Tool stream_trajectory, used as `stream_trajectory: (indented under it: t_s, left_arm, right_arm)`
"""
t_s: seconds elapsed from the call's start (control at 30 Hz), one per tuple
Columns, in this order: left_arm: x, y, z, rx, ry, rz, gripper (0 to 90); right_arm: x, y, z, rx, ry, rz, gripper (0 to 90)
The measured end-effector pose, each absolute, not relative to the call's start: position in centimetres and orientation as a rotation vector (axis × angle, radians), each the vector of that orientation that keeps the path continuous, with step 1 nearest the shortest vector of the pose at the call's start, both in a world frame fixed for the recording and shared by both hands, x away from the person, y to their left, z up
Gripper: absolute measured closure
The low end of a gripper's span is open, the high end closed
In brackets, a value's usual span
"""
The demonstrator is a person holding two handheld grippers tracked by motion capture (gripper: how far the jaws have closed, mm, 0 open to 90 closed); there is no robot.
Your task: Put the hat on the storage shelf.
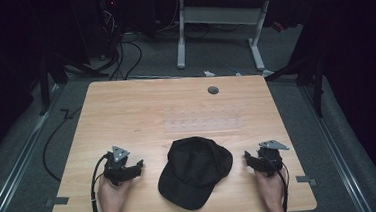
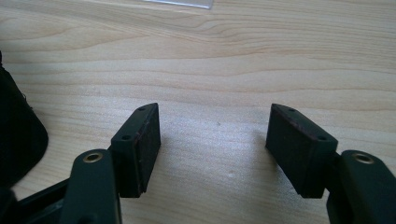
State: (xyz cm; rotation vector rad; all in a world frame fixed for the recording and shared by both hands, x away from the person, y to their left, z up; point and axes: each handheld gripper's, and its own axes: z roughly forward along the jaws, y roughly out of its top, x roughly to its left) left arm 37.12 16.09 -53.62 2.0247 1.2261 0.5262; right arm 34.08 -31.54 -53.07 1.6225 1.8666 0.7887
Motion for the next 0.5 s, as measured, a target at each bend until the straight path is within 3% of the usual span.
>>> stream_trajectory:
  t_s: [0.5]
  left_arm:
    - [37.11, 16.08, -53.62, 2.025, 1.226, 0.526, 28.6]
  right_arm:
    - [34.13, -31.46, -53.09, 1.613, 1.89, 0.792, 30.3]
